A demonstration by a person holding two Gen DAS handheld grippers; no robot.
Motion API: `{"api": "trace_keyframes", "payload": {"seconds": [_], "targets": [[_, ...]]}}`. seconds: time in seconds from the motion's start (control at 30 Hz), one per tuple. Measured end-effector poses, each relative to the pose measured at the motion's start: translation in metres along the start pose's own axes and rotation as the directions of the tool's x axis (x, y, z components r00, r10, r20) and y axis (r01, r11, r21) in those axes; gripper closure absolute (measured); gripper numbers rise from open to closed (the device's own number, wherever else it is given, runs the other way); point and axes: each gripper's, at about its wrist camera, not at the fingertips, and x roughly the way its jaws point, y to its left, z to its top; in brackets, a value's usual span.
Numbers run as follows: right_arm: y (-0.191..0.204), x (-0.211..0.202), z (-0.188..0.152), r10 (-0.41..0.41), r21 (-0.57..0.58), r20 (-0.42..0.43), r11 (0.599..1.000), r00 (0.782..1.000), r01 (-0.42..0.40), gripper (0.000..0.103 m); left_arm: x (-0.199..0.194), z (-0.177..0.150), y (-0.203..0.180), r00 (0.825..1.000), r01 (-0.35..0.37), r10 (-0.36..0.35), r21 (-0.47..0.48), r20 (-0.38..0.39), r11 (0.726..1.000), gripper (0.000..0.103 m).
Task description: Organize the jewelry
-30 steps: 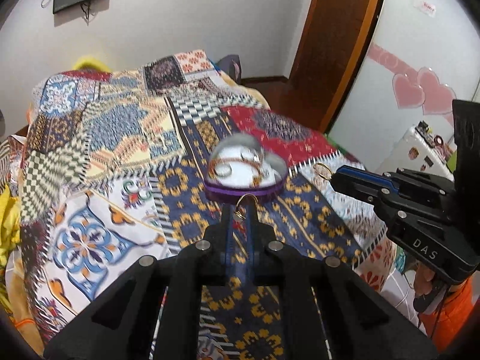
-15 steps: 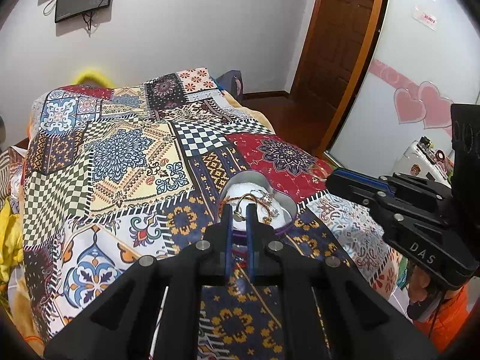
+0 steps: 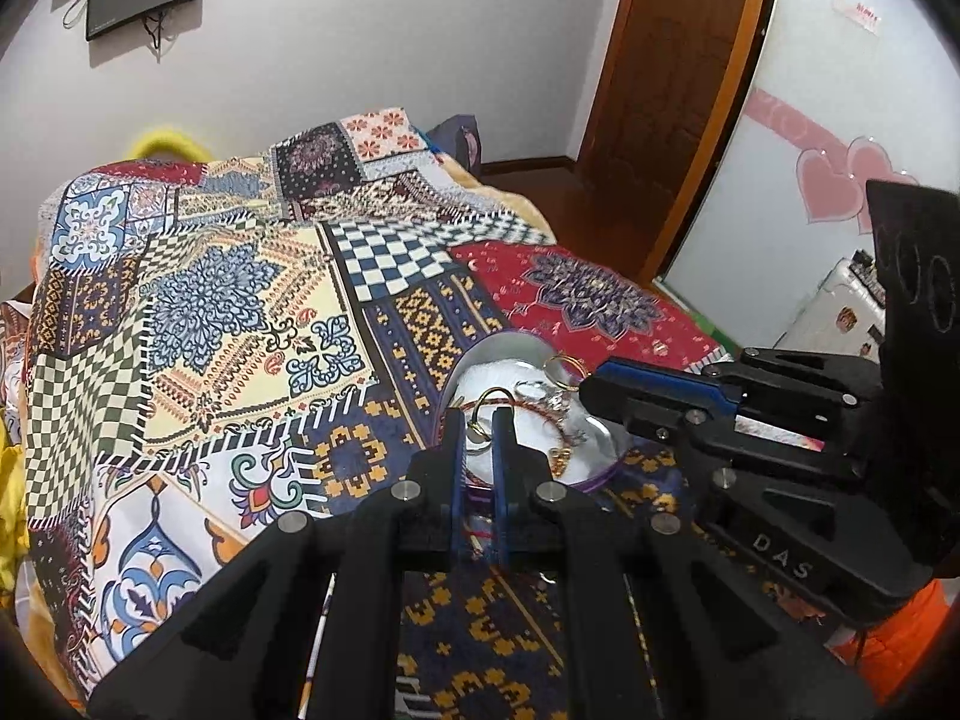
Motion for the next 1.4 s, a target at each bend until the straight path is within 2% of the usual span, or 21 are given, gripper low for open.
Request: {"api": "trace_keyframes", "payload": {"seconds": [0.27,0.6,0.87,1.0,1.2,1.3,1.4], "targets": [[-0.002,0.017,-0.003,0.013,-0.022,-0.067,1.000,0.998,-0.015,0.097,0.023,-0.002,0.003,0.998,0.021,-0.021,-0.004,-0.056,1.000,0.096],[-0.005,0.024,-0.003,0.020,-0.032,-0.109,0.999,0.994,-0.024,0.097,0.030,-0.001,0.003,0.996,0.031,-0.031,-0.002,-0.080,1.000,0.096],[-0.003,0.021,-0.003,-0.022,-0.052,-0.111,0.999,0.994,0.016,0.097,0.024,0.000,-0.001,0.997,0.013,-0.012,0.019,-0.071,1.000,0.096],[-0.003,0.016,-0.003,-0.038,-0.057,-0.110,0.998,0.993,0.032,0.094,0.012,0.002,-0.001,0.999,-0.006,0.007,0.020,-0.048,1.000,0.092],[0.001,0.001,-0.003,-0.070,-0.073,-0.088,0.995,0.994,0.064,0.083,-0.012,0.004,0.001,1.000,-0.023,0.023,0.003,-0.005,1.000,0.080],[0.003,-0.008,-0.003,-0.084,-0.071,-0.069,0.994,0.994,0.079,0.070,-0.025,0.003,0.001,0.999,-0.038,0.038,-0.004,0.015,0.999,0.070],[0.006,-0.017,-0.003,-0.088,-0.068,-0.051,0.994,0.995,0.085,0.067,-0.036,-0.001,0.003,0.998,-0.054,0.054,-0.007,0.022,0.999,0.068]]}}
